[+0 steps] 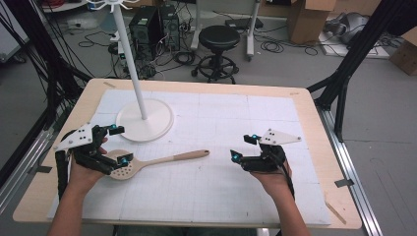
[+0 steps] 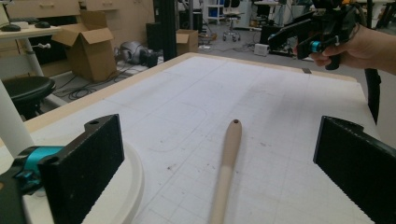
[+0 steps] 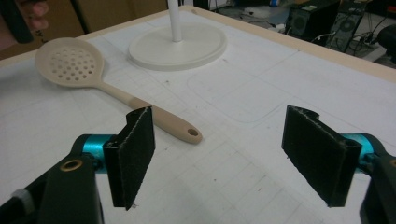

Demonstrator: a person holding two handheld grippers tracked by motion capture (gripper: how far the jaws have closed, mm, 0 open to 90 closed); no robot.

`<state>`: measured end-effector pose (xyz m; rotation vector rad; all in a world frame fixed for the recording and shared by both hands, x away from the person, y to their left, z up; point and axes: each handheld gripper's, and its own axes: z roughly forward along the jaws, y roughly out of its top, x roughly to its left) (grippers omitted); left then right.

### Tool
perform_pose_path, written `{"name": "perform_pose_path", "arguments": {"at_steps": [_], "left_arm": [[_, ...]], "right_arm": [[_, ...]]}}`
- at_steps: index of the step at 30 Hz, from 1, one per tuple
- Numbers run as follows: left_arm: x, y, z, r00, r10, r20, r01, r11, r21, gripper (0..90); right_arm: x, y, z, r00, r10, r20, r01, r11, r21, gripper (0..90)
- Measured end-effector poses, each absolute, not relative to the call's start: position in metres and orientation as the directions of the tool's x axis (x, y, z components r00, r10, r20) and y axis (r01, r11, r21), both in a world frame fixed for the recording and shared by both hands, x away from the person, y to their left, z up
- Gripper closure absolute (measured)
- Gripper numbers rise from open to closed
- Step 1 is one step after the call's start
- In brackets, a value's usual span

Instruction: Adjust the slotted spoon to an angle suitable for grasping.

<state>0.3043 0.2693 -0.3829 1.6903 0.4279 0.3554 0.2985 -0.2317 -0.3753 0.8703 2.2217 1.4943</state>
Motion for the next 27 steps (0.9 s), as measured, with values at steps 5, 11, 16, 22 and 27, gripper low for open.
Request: {"name": "perform_pose_path", "arguments": {"at_steps": [5,11,16,22,27], "left_arm": [[0.304,0.267,-0.384,0.886,0.464,-0.003,0.081,-0.148,0.986,2.3],[0.304,0.266,-0.384,0.888,0.460,-0.007,0.083,-0.145,0.986,2.3],[0.303,0.267,-0.383,0.889,0.458,-0.006,0.077,-0.137,0.988,2.3],[0.302,0.265,-0.383,0.895,0.446,-0.010,0.077,-0.134,0.988,2.3],[0.301,0.261,-0.383,0.903,0.430,-0.008,0.075,-0.139,0.987,2.3]], "right_arm": [[0.293,-0.235,-0.373,-0.773,0.631,0.062,0.283,0.257,0.924,20.8],[0.293,-0.244,-0.368,-0.779,0.623,0.076,0.263,0.214,0.941,16.8],[0.293,-0.251,-0.364,-0.783,0.616,0.080,0.245,0.188,0.951,14.1],[0.296,-0.255,-0.362,-0.778,0.623,0.081,0.240,0.175,0.955,10.9],[0.298,-0.256,-0.361,-0.774,0.626,0.089,0.245,0.168,0.955,10.5]]}}
